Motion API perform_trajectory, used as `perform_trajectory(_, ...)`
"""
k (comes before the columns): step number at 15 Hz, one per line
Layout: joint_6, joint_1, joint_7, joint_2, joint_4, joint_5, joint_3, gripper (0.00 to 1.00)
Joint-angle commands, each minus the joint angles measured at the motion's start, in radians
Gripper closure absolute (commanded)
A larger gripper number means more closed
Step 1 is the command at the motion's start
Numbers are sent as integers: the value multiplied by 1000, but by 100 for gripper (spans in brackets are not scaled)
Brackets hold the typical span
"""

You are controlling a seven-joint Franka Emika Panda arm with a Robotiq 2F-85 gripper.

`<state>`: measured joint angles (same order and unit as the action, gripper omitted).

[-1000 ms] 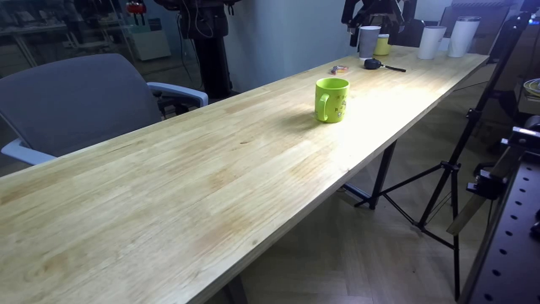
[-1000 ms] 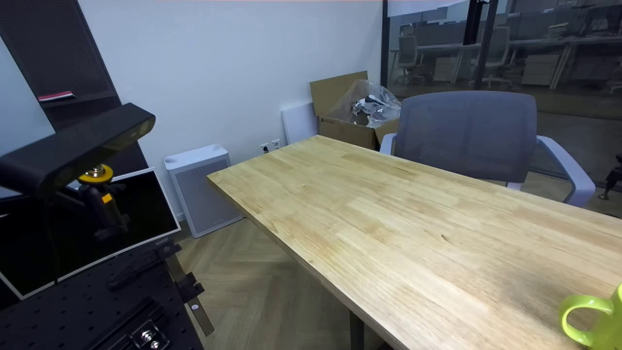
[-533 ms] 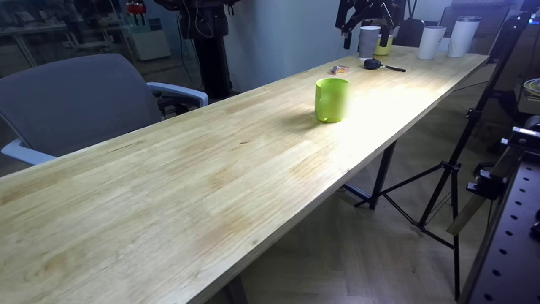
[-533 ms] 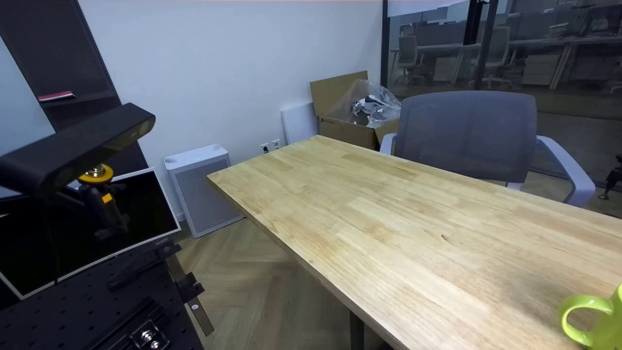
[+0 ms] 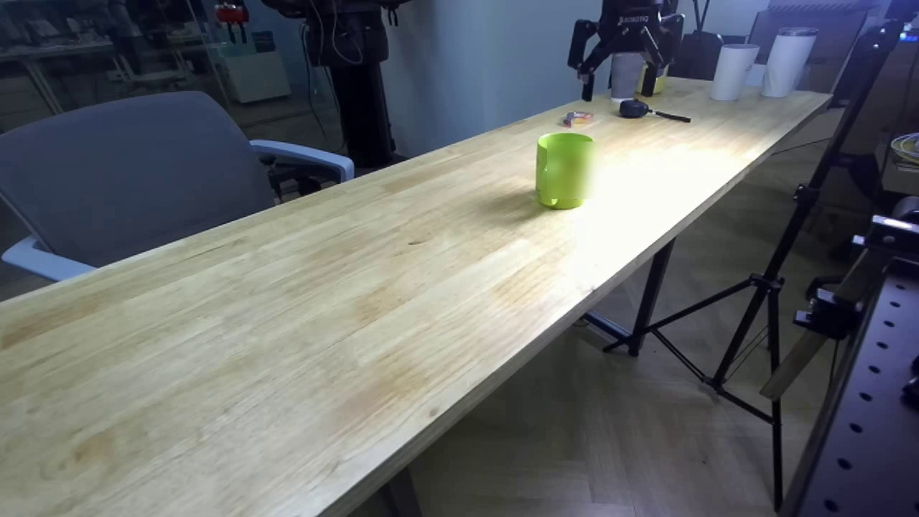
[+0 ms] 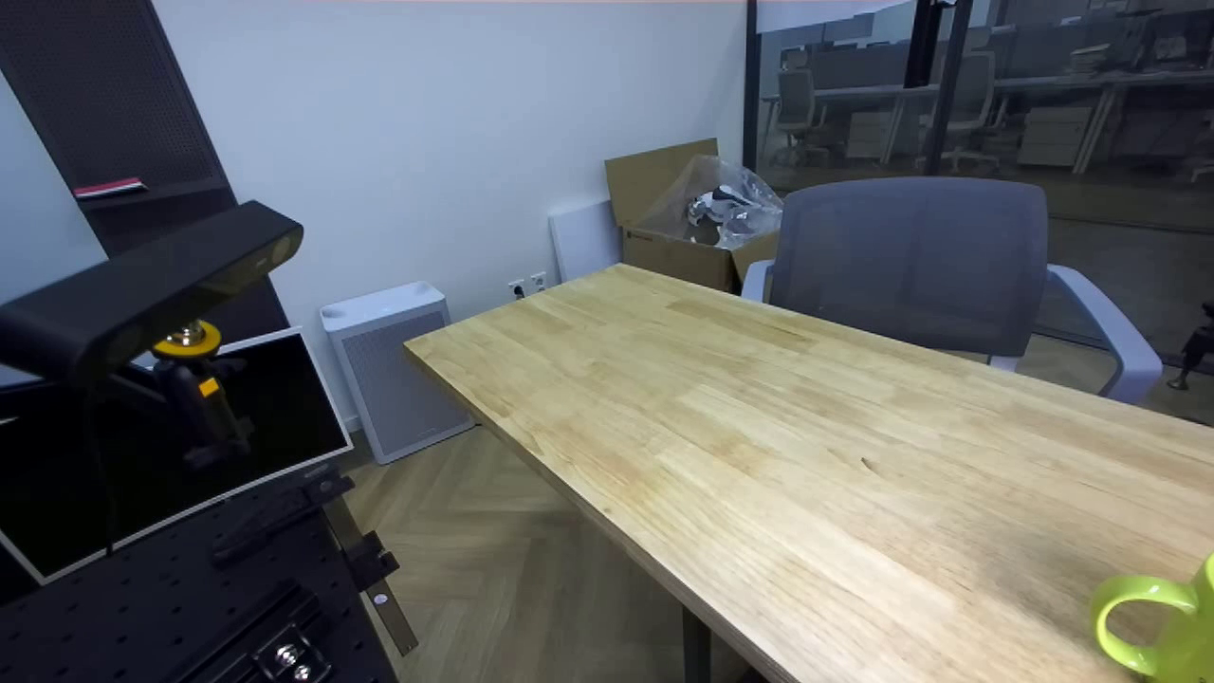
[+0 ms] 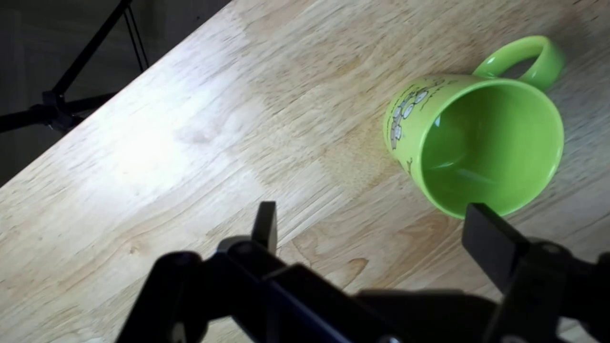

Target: Move the mug to the left

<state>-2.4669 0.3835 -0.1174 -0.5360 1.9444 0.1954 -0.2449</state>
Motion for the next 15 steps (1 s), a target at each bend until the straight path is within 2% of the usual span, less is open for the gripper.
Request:
perform_trajectory(1, -12, 9, 37, -24, -23, -1, 15, 0)
perform_trajectory(15, -76, -21, 75, -83, -12, -14, 31, 0)
